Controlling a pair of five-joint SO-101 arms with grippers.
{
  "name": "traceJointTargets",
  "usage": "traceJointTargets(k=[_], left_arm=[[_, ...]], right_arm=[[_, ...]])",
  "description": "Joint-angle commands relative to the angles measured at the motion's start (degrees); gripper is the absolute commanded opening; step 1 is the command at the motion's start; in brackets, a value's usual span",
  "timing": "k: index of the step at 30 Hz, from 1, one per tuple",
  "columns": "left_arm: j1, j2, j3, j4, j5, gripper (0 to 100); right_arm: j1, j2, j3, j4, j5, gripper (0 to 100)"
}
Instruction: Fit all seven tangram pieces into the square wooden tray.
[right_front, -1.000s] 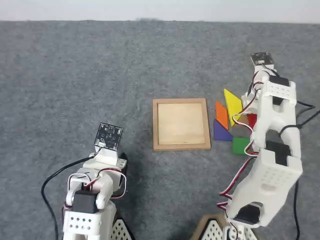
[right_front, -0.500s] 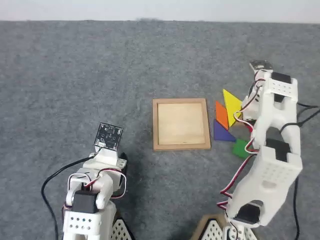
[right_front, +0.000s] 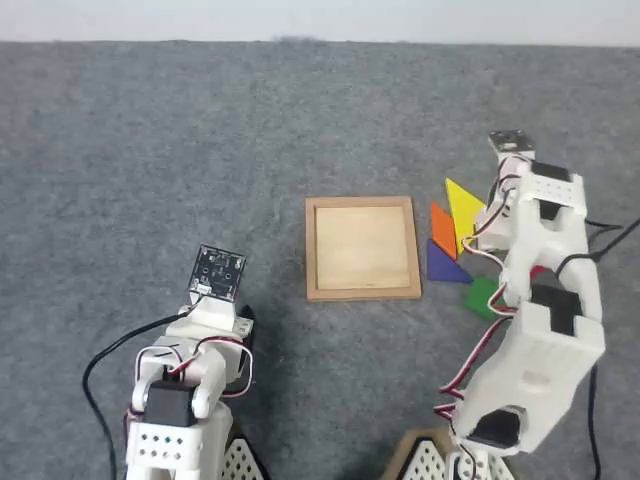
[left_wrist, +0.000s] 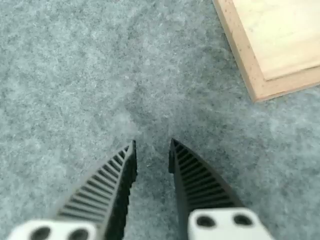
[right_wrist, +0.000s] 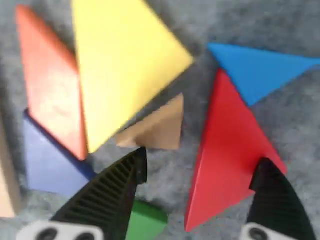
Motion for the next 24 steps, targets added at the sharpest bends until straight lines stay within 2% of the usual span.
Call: traceJointTargets(k=[1, 11, 18, 22, 24], left_arm=[[-0.44, -0.70, -0.75, 0.35, 0.62, 10], [-0.44, -0.70, -0.75, 0.35, 0.62, 10], [-0.44, -0.70, -0.75, 0.35, 0.62, 10], [-0.44, -0.70, -0.75, 0.35, 0.62, 10], [-0.44, -0.70, -0.75, 0.35, 0.62, 10]], right_arm=[[3.30, 2.24, -5.54, 2.15, 0.97, 32.8], [5.58, 4.00, -8.26, 2.07, 0.79, 19.7], [6.73, 1.19, -10.37, 5.41, 1.58, 20.1], [6.73, -4.97, -10.99, 7.25, 7.65, 20.6], [6.90, -7.16, -11.08, 7.25, 10.64, 24.2]])
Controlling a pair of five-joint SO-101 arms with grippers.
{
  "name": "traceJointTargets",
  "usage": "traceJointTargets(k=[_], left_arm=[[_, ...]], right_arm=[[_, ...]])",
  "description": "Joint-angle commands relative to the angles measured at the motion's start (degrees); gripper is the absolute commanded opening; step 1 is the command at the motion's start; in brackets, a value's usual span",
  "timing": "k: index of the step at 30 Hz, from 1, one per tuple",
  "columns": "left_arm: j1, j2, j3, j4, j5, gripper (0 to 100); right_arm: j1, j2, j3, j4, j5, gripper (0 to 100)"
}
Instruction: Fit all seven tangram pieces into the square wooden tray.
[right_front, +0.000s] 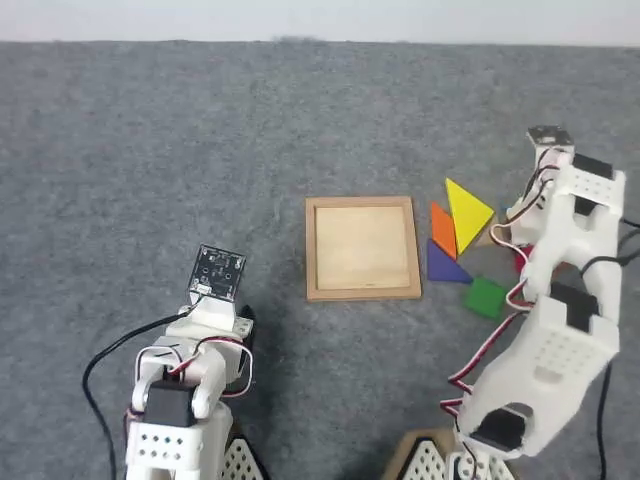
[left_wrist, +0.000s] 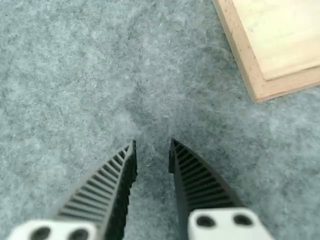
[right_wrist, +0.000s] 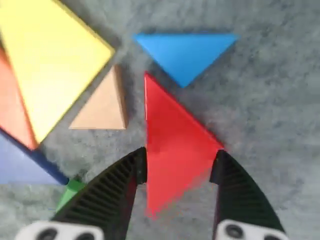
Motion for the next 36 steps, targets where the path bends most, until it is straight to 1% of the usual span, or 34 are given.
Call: traceJointTargets(k=[1, 3, 5, 9, 13, 17, 22, 28, 31, 36], left_arm=[[-0.44, -0.70, -0.75, 0.35, 0.62, 10], [-0.44, -0.70, -0.75, 0.35, 0.62, 10], [-0.44, -0.70, -0.75, 0.35, 0.62, 10], [-0.44, -0.70, -0.75, 0.35, 0.62, 10], [-0.44, -0.70, -0.75, 0.35, 0.62, 10], [-0.44, -0.70, -0.75, 0.35, 0.62, 10], [-0.44, -0.70, -0.75, 0.35, 0.62, 10], [-0.44, -0.70, -0.75, 0.35, 0.62, 10], [-0.44, -0.70, -0.75, 0.35, 0.62, 10], [-0.44, -0.70, -0.75, 0.35, 0.62, 10]], right_arm=[[0.92, -7.69, -2.29, 0.84, 6.59, 26.8], [2.07, -7.78, -2.11, 1.19, 9.85, 31.6], [3.38, -6.46, -2.02, 0.75, 11.34, 33.9], [4.00, -0.48, -2.46, -1.54, 12.75, 34.2], [2.77, 4.88, -2.37, -1.54, 14.24, 34.2], [1.80, 7.78, -2.20, -1.54, 14.15, 34.0], [0.84, 8.04, -0.70, -1.54, 13.98, 34.0], [-0.31, 8.13, 0.53, 1.10, 14.24, 34.0], [-1.98, 7.60, 1.67, 1.54, 14.24, 34.0], [-6.55, 3.03, 9.32, -0.13, 13.98, 33.9]])
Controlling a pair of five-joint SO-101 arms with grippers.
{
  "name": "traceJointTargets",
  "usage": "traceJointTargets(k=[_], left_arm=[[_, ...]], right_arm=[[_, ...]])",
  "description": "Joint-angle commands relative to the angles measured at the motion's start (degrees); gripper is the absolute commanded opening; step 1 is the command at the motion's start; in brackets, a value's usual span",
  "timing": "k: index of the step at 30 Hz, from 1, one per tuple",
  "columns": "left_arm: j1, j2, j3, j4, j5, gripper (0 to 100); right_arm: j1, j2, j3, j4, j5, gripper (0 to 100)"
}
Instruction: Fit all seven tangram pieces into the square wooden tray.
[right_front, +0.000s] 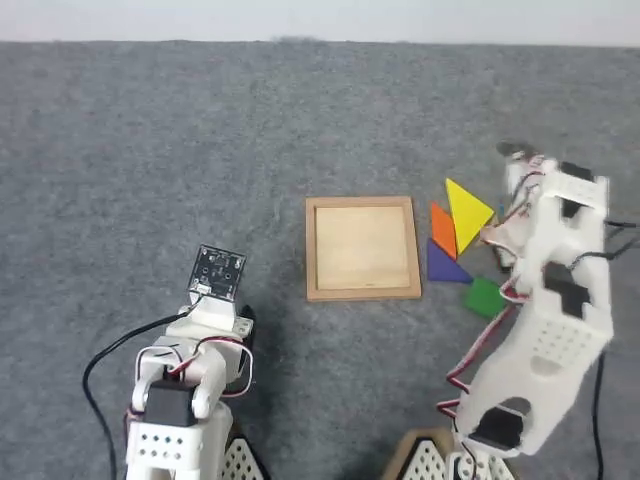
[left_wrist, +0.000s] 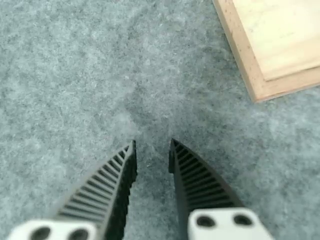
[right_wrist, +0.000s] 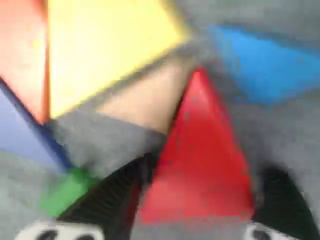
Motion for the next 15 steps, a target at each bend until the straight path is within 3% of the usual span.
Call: traceJointTargets(k=[1, 8, 15], left_arm=[[-0.44, -0.70, -0.75, 0.35, 0.53, 10], [-0.44, -0.70, -0.75, 0.35, 0.53, 10], [-0.44, -0.70, -0.75, 0.35, 0.53, 10]], right_arm=[[-3.65, -3.91, 6.59, -1.54, 0.44, 33.9], [-2.24, -6.11, 9.23, -3.38, -2.46, 33.5], [-1.10, -6.37, 8.97, -3.30, -5.19, 13.5]])
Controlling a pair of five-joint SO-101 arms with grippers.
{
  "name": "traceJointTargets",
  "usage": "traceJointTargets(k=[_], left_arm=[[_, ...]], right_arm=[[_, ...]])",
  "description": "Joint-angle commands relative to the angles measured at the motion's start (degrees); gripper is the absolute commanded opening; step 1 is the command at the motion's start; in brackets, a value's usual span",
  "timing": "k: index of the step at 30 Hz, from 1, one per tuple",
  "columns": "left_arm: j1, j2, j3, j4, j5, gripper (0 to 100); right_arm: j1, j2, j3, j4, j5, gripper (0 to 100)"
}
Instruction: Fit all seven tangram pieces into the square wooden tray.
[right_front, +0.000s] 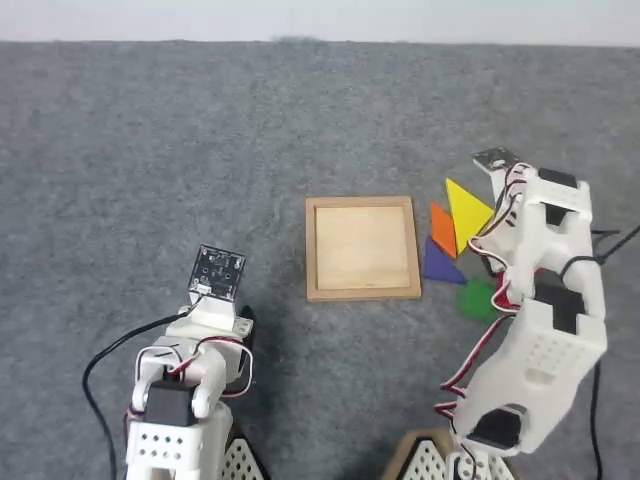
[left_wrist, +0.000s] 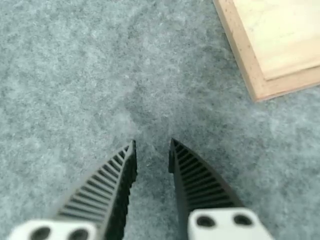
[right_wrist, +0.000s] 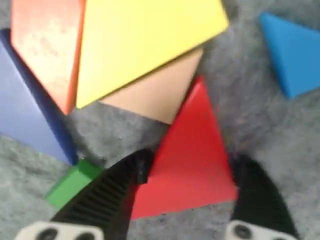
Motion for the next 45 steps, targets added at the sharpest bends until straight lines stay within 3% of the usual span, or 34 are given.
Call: traceJointTargets(k=[1, 6, 12, 15, 22, 28, 31, 36, 45], left_arm=[[-0.44, -0.70, -0.75, 0.18, 0.53, 10], [-0.44, -0.70, -0.75, 0.18, 0.53, 10], [-0.44, -0.70, -0.75, 0.18, 0.53, 10], [-0.44, -0.70, -0.75, 0.18, 0.53, 10], [-0.44, -0.70, -0.75, 0.18, 0.53, 10], [-0.44, -0.70, -0.75, 0.18, 0.53, 10], [-0.44, -0.70, -0.75, 0.18, 0.53, 10], [-0.44, -0.70, -0.75, 0.18, 0.53, 10], [-0.44, -0.70, -0.75, 0.18, 0.53, 10]], right_arm=[[1.36, -0.75, 1.41, -0.40, -3.78, 11.4], [6.11, -0.84, -1.85, -0.13, -10.20, 10.7], [9.80, -5.58, -5.54, 4.70, -16.44, 21.6], [8.84, -11.30, -1.41, 4.53, -20.22, 24.3], [8.31, -24.66, 17.85, -5.41, -31.12, 19.1], [7.52, -25.01, 25.41, -13.14, -42.37, 18.8], [10.59, -23.43, 24.00, -13.49, -43.34, 21.6], [13.76, -21.58, 22.86, -12.97, -44.31, 35.6], [13.58, -16.66, 19.69, -12.26, -42.73, 29.8]])
